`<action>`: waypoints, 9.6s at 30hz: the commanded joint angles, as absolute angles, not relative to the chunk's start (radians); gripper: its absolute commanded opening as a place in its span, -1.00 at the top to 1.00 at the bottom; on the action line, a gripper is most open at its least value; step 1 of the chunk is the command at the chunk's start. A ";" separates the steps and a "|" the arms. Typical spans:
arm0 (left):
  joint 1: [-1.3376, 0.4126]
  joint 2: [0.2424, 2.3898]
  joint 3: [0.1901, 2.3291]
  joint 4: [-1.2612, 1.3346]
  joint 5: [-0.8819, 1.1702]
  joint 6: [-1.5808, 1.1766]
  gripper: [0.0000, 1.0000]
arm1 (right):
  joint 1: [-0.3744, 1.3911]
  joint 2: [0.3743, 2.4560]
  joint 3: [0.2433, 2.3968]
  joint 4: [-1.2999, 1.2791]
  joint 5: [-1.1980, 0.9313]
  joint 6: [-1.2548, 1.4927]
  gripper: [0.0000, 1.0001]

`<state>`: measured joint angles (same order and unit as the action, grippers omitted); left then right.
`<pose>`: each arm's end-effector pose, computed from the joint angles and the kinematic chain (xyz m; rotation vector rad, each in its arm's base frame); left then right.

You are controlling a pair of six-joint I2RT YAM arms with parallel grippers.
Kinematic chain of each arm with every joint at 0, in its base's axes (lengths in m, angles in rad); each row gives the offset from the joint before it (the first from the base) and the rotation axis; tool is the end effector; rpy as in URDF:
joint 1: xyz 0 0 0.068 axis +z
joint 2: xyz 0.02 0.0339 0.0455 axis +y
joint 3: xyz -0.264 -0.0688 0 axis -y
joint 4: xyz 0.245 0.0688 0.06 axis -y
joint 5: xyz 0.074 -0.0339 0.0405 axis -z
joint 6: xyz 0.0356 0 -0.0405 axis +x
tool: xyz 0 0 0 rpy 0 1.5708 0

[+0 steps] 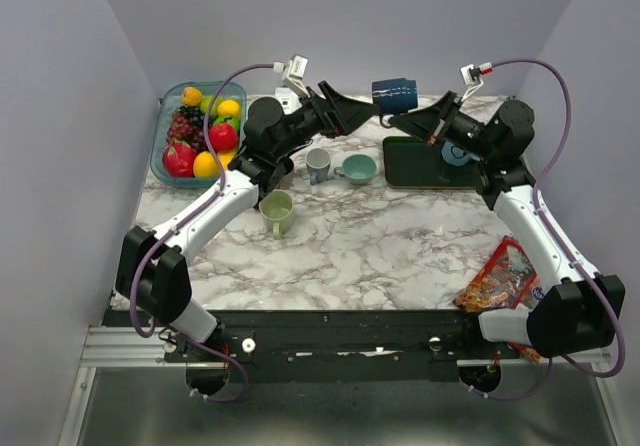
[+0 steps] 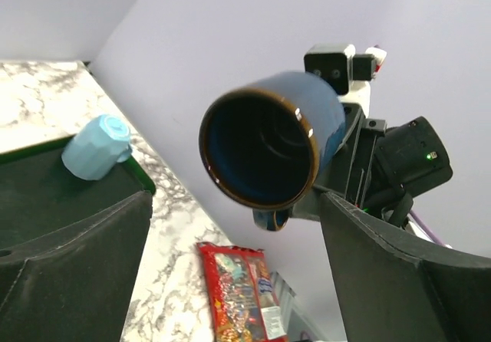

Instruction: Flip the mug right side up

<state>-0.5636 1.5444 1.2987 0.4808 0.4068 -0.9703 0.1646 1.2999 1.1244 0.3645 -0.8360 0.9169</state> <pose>0.3044 -0.2091 0.4009 0.0806 1.5363 -1.5305 0.2888 0.0748 0.4026 -0.1887 1.6085 1.4315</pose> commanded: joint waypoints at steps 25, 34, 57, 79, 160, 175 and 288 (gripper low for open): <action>-0.561 1.606 1.403 0.542 0.453 -0.997 1.00 | 0.195 1.356 1.115 0.275 -0.881 0.815 0.99; -0.561 1.595 1.554 0.002 0.272 -0.697 1.00 | 0.195 1.373 1.134 0.003 -0.698 0.675 -0.15; -0.709 1.727 1.543 -0.779 -0.169 -0.416 1.00 | 0.178 1.519 1.290 -0.577 -0.124 0.568 -0.48; -0.721 1.839 1.431 -0.623 -0.189 -0.351 0.73 | 0.170 1.525 1.270 -0.592 -0.103 0.538 -0.56; -0.417 1.499 1.393 -0.376 0.221 -0.241 -0.98 | -0.084 2.005 1.572 -0.525 -0.245 -0.382 -0.36; -0.417 1.471 1.353 -0.344 0.256 -0.247 -0.97 | -0.061 1.919 1.419 -0.384 -0.105 -0.218 -0.17; -0.649 1.677 1.582 0.070 0.281 -0.706 1.00 | 0.069 1.169 1.143 -0.107 -0.556 0.655 -1.00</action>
